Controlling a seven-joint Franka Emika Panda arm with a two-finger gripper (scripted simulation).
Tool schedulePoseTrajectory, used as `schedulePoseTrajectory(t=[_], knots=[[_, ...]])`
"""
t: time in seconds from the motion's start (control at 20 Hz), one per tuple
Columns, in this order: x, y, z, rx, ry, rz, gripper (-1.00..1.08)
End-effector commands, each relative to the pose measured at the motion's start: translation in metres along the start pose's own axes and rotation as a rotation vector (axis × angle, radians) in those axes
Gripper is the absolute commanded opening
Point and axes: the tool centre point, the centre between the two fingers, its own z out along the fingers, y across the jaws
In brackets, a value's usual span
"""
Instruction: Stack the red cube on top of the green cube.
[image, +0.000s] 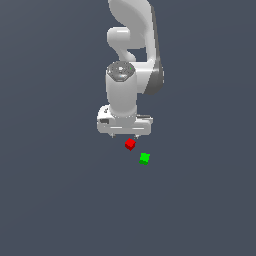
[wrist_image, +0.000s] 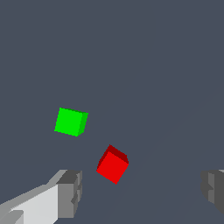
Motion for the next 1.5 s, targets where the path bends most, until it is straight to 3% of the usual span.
schedulePoseTrajectory(t=[0.0, 0.6, 1.45], knots=[[0.0, 0.0, 0.0, 0.0, 0.0, 0.0, 1.0], [-0.009, -0.001, 0.015, -0.003, 0.001, 0.096, 1.0], [-0.04, -0.013, 0.073, -0.015, 0.004, 0.461, 1.0]])
